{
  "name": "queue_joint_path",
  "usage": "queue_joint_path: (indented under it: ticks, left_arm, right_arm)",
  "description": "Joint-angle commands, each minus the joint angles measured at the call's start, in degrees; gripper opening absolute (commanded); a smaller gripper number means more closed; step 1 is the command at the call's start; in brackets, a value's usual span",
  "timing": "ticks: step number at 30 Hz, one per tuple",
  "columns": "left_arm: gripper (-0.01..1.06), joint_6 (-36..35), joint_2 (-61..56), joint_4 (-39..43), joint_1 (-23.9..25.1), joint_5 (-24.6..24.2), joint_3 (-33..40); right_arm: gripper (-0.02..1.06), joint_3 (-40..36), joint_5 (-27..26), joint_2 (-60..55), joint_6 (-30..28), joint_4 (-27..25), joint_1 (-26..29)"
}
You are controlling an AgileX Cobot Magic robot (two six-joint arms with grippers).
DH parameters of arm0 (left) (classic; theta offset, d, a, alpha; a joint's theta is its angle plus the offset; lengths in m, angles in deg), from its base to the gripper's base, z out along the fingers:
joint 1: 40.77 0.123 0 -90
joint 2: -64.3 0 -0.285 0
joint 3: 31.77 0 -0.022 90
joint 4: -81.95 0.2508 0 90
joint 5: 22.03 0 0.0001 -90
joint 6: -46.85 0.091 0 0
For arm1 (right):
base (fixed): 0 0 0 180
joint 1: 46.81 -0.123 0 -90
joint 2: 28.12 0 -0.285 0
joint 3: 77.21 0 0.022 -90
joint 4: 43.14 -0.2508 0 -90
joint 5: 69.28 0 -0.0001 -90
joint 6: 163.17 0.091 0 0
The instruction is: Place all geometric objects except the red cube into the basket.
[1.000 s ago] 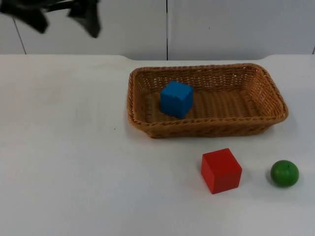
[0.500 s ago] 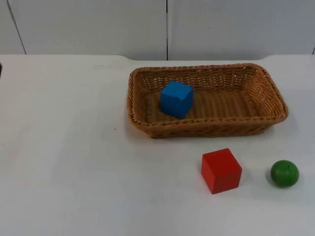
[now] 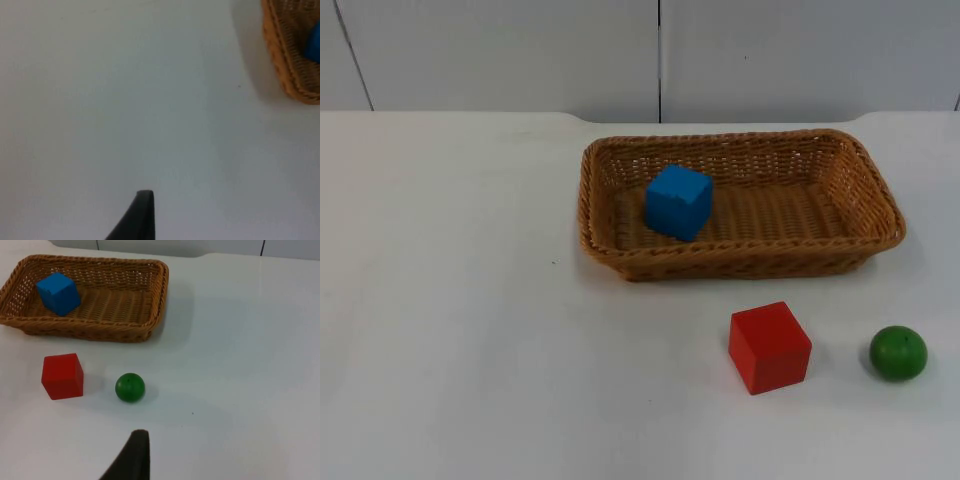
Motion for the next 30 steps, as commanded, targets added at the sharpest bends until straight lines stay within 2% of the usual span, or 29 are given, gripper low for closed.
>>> queue_joint_path:
  ticks: [1,4,8,12,13,15,23,26,27,30]
  left_arm:
    - [1.05,2.89,-3.16,-3.44,0.25,-0.17,0.29]
    - [1.05,2.89,-4.02,-3.44,0.25,-0.07,0.29]
    - [1.05,2.89,-4.42,-3.44,0.25,-0.48,0.29]
    - [1.05,2.89,-4.42,-3.44,0.25,-0.23,0.29]
    - [1.05,2.89,-4.42,-3.44,0.25,-0.23,0.29]
    - [1.05,2.89,-4.42,-3.44,0.25,-0.23,0.29]
    - [1.05,2.89,-4.42,-3.33,0.25,0.10,0.29]
    - [1.05,2.89,-4.42,-3.33,0.25,0.10,0.29]
    - [1.05,2.89,-4.42,-3.33,0.25,0.10,0.29]
    - [1.05,2.89,-4.42,-3.33,0.25,0.10,0.29]
  right_arm:
    - [0.97,-0.01,-0.13,0.20,-0.95,0.00,0.34]
    - [0.97,0.44,0.38,-0.60,-0.95,0.00,0.34]
    - [0.97,3.44,0.73,-9.05,-0.95,-0.81,0.34]
    - [0.97,9.43,-3.50,-23.85,-1.61,-4.55,0.34]
    - [0.97,9.43,-3.50,-23.85,-1.61,-4.55,0.34]
    - [0.97,13.01,-5.19,-34.92,-2.84,-6.90,0.34]
    - [0.93,21.30,-5.17,-58.06,-3.58,-9.29,0.18]
    - [0.93,22.85,-7.24,-68.07,-2.78,-9.17,-3.13]
    - [0.93,22.85,-7.24,-68.07,-2.78,-9.17,-3.13]
    - [0.93,22.85,-12.34,-74.34,0.10,-7.71,-8.94]
